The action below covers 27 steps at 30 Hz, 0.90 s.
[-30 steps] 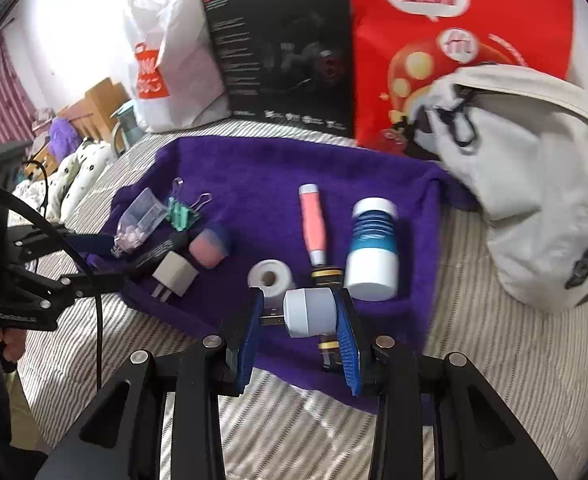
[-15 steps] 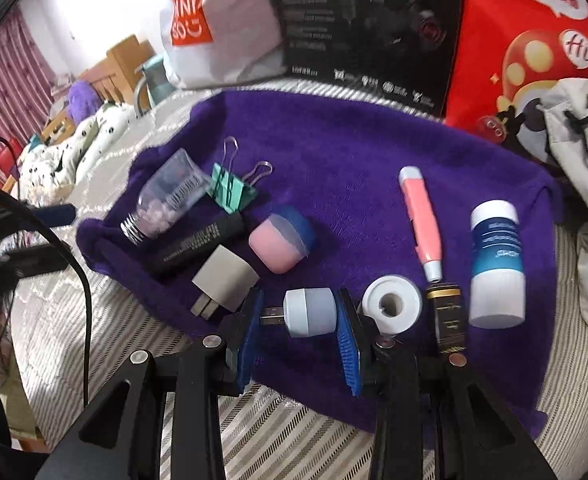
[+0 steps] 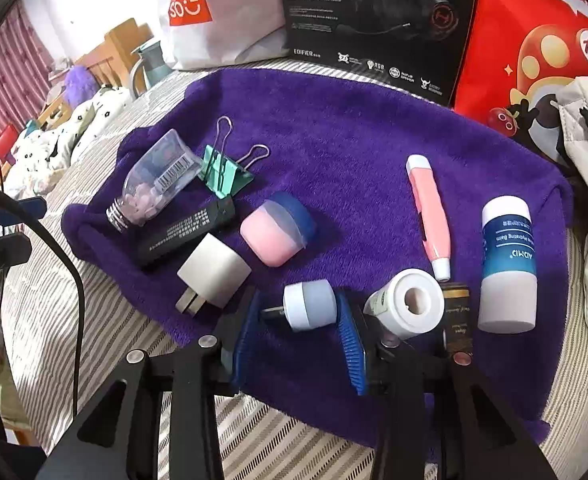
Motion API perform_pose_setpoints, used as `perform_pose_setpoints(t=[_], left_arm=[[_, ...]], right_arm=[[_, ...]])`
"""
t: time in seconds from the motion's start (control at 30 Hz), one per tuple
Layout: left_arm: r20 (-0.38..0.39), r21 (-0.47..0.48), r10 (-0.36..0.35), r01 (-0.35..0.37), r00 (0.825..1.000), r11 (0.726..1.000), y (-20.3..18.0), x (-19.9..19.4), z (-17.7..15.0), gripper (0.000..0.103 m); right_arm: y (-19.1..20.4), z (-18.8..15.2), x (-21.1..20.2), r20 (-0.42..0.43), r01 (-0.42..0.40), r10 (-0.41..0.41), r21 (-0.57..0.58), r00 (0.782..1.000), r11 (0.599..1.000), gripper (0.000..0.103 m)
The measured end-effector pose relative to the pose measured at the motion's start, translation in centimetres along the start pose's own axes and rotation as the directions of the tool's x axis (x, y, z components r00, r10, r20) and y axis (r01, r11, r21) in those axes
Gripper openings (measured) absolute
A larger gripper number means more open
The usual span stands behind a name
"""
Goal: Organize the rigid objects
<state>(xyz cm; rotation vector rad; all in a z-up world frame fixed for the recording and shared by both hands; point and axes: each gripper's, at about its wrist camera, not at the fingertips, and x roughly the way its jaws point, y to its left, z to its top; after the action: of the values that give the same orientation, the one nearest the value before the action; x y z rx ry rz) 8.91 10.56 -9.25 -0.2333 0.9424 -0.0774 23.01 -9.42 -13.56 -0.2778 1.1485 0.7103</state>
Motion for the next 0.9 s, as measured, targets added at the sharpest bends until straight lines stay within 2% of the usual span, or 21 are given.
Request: perform_pose_setpoints(t=[0.2,0.27,0.37,0.43,0.5,0.6,0.67,0.77,0.9], left_arm=[[-0.005,0.020,0.013,-0.013,1.000,1.000,-0.9,-0.5,-0.4,0.067],[-0.001,0.028,0.014,-0.013,1.000,1.000,-1.5,-0.9,-0.3,0.074],[0.017,0.052,0.021,-0.022,1.000,0.998,-3.0,-1.5,-0.1,0.089],[0.015,0.071,0.037,-0.038,0.999,0.997,-4.2,-1.7,0.1,0.090],[0.011,0.085,0.032,-0.032,0.999,0.996,-5.2,-1.8,0.3,0.091],[-0.004,0.090,0.051,-0.051,0.999,0.995,-6.5,-1.7,0.3,0.099],[-0.003,0.082,0.084,-0.083,0.996,0.993,-7.3,-1.7,0.2,0.103],[-0.006,0.039,0.099,-0.099,0.995,0.994,-7.7,-1.6,0.1,0.103],[-0.027,0.052,0.140,-0.138,0.990,0.989,-8.5,-1.4,-0.2,0.103]], right_arm=[[-0.4,-0.7,-2.4,-0.008,0.027,-0.026,0.037,1.000,0.999,0.044],[-0.2,-1.2,-3.7,-0.001,0.045,-0.045,0.038,0.999,0.998,0.048],[0.1,-2.3,-6.6,0.033,0.070,-0.072,0.060,0.997,0.996,0.061],[0.4,-3.2,-8.7,0.066,0.100,-0.106,0.091,0.992,0.991,0.084],[0.5,-4.1,-10.4,0.091,0.121,-0.132,0.117,0.987,0.986,0.094],[0.4,-5.5,-12.4,0.096,0.155,-0.173,0.174,0.980,0.973,0.103],[0.4,-6.5,-13.2,0.095,0.181,-0.204,0.206,0.974,0.962,0.103],[0.3,-7.7,-14.1,0.086,0.190,-0.219,0.261,0.972,0.946,0.103],[0.5,-8.9,-15.1,0.082,0.214,-0.248,0.299,0.965,0.930,0.103]])
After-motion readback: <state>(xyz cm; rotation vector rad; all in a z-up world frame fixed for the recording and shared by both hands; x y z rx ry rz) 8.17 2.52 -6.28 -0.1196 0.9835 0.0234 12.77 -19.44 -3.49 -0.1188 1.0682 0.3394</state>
